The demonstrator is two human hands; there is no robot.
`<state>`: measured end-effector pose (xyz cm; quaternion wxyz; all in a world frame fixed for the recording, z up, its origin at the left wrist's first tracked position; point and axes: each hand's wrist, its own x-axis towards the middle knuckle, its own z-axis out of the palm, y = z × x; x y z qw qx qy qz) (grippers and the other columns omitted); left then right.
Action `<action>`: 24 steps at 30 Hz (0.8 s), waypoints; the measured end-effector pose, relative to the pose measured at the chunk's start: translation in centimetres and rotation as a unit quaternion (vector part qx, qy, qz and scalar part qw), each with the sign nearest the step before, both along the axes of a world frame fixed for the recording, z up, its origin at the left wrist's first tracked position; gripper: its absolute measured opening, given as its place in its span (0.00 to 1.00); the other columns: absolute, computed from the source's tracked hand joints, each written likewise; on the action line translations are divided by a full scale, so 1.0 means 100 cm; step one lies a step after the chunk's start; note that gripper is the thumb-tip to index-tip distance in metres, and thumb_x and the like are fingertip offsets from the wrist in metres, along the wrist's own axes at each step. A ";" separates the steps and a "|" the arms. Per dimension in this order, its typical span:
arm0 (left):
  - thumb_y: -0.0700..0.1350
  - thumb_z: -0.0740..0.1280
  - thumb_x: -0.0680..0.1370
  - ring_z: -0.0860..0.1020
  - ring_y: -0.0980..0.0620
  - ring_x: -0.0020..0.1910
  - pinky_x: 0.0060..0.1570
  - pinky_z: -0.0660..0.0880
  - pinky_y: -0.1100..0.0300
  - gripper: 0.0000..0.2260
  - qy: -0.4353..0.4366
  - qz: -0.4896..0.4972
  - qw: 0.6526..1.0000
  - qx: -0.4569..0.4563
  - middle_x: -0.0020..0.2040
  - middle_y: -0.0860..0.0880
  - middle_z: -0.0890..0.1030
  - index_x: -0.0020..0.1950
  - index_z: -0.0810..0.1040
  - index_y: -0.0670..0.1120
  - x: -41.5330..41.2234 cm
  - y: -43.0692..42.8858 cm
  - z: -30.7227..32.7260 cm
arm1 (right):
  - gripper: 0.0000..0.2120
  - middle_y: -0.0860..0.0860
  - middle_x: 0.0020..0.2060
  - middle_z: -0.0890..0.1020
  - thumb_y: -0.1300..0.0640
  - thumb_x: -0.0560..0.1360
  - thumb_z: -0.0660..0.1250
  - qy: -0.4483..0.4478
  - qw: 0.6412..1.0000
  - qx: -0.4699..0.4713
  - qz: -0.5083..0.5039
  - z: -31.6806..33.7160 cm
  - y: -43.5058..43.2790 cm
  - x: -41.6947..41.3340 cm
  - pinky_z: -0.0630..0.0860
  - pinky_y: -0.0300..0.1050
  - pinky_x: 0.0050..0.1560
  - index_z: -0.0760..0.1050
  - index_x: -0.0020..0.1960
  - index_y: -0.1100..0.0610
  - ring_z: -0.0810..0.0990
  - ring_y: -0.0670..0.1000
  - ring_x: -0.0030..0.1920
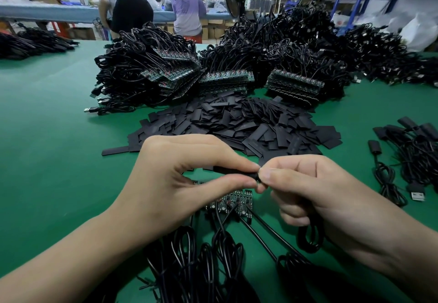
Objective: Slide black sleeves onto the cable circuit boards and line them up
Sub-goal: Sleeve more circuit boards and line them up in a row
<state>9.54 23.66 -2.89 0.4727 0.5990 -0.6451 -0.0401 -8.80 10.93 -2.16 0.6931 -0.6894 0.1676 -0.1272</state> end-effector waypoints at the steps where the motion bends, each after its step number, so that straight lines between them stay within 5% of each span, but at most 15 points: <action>1: 0.51 0.77 0.75 0.85 0.55 0.46 0.46 0.82 0.53 0.08 -0.011 0.006 1.000 0.005 0.46 0.56 0.87 0.50 0.87 0.49 0.001 -0.001 -0.001 | 0.09 0.46 0.24 0.64 0.48 0.72 0.73 0.000 1.000 -0.006 0.000 0.000 0.000 0.000 0.63 0.34 0.26 0.83 0.38 0.53 0.60 0.44 0.24; 9: 0.51 0.78 0.72 0.84 0.54 0.46 0.48 0.79 0.57 0.11 -0.038 0.041 0.997 -0.060 0.45 0.56 0.86 0.51 0.87 0.49 -0.002 -0.005 0.008 | 0.12 0.47 0.26 0.69 0.44 0.75 0.68 -0.006 0.997 -0.068 -0.042 0.000 0.002 0.000 0.69 0.37 0.31 0.85 0.45 0.51 0.67 0.47 0.27; 16: 0.54 0.78 0.69 0.83 0.56 0.46 0.52 0.76 0.66 0.17 -0.034 0.130 0.988 -0.074 0.47 0.54 0.84 0.55 0.86 0.48 -0.004 -0.006 0.006 | 0.06 0.47 0.28 0.79 0.51 0.78 0.69 -0.030 0.979 -0.168 -0.113 -0.002 0.008 0.002 0.73 0.35 0.32 0.84 0.46 0.48 0.76 0.45 0.29; 24: 0.60 0.75 0.68 0.82 0.62 0.52 0.56 0.78 0.63 0.25 -0.033 0.105 0.994 0.000 0.51 0.59 0.84 0.62 0.84 0.52 -0.004 -0.007 0.006 | 0.06 0.45 0.33 0.81 0.48 0.79 0.65 -0.027 0.860 -0.482 -0.166 -0.013 0.011 0.002 0.72 0.43 0.38 0.80 0.47 0.45 0.80 0.46 0.35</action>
